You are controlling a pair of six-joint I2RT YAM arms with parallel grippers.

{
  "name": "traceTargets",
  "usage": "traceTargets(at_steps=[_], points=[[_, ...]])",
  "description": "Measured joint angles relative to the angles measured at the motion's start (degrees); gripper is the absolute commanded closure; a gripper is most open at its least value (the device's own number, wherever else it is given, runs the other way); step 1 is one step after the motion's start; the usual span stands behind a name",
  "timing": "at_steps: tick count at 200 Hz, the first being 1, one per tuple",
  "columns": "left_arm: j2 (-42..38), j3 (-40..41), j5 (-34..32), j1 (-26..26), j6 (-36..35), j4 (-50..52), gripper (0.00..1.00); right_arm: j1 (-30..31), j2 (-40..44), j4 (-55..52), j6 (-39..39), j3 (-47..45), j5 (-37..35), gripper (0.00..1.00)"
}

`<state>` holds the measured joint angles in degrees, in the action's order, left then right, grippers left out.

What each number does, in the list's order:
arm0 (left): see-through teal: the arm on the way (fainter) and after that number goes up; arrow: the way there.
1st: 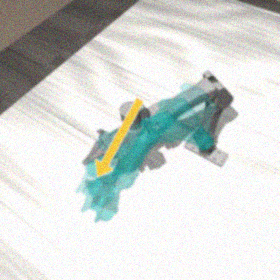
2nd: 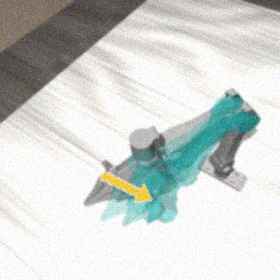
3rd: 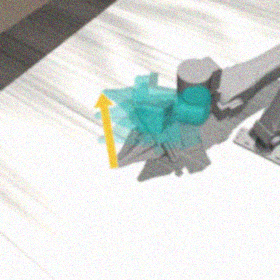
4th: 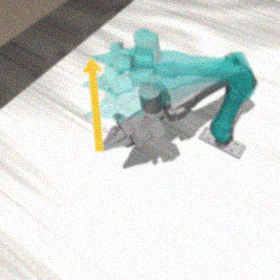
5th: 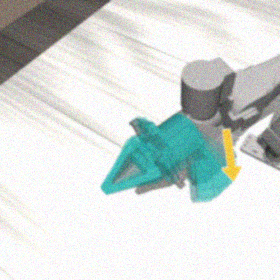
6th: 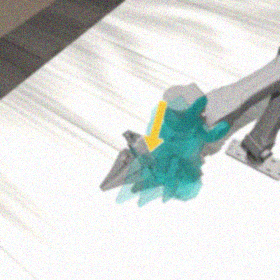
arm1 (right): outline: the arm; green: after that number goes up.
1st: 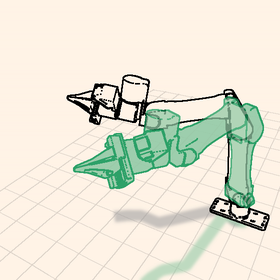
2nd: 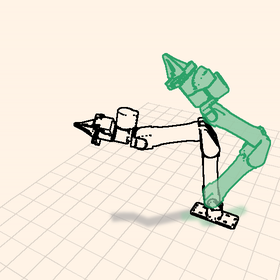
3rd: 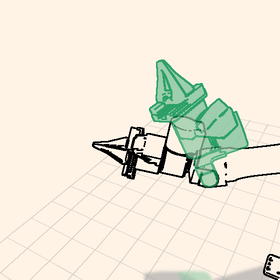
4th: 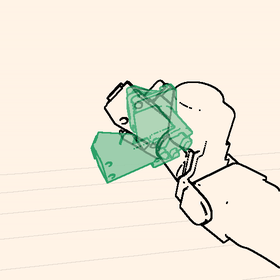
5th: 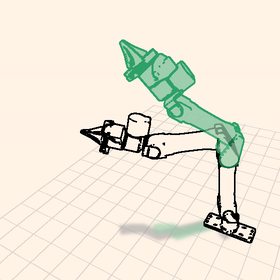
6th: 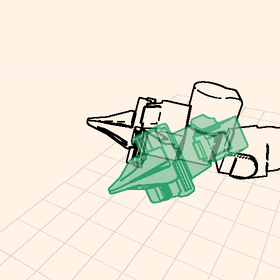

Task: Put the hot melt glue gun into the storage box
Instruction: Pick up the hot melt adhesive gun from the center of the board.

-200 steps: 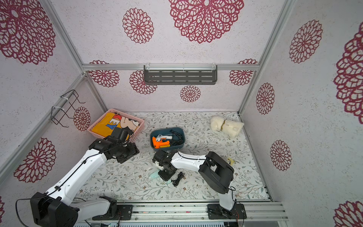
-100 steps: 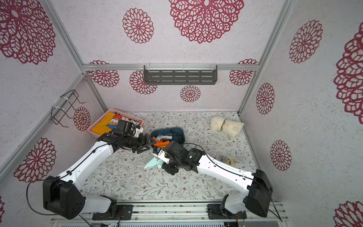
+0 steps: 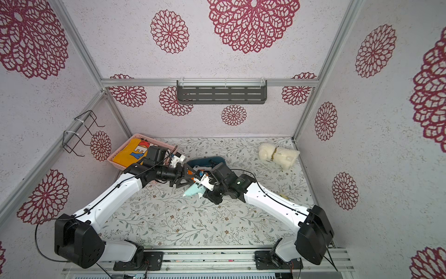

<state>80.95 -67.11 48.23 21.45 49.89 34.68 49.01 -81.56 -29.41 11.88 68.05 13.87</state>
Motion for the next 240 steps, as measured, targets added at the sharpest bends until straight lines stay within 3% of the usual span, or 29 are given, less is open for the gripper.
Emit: traceTargets(at_steps=[31, 52, 94, 128, 159, 178, 204, 240], points=[[2.54, -0.11, 0.31, 1.81, 0.13, -0.57, 0.36, -1.31, -0.02, -0.83, 1.16, 0.02, 1.99, 0.99], [5.05, -0.46, 0.87, 3.15, 0.37, -0.59, 0.41, -1.51, -0.02, -0.28, 1.16, 0.09, 3.02, 1.0], [8.5, -2.93, 2.36, 4.22, -0.33, -0.2, 0.59, -1.99, -0.13, -0.11, 1.18, 1.09, 4.59, 0.99], [8.7, -4.2, 2.05, 3.89, -3.08, 0.39, 0.85, -2.93, -0.07, -0.7, 1.29, 1.97, 6.49, 0.99], [10.08, -5.81, 2.03, 3.63, -3.37, 1.03, 0.94, -4.2, -0.11, -0.5, 1.18, 2.14, 7.19, 0.97], [11.1, -7.87, 1.64, 3.32, -3.41, 1.22, 0.98, -5.68, -0.07, 0.87, 1.14, 2.14, 8.04, 0.85], [12.55, -11.06, 1.03, 1.92, -3.3, 1.44, 1.0, -7.58, -0.07, 3.34, 0.52, 2.49, 8.63, 0.51], [15.93, -18.34, -1.29, -2.19, -2.51, 2.71, 1.0, -12.92, 1.03, 5.95, -3.48, 2.97, 5.03, 0.41]])
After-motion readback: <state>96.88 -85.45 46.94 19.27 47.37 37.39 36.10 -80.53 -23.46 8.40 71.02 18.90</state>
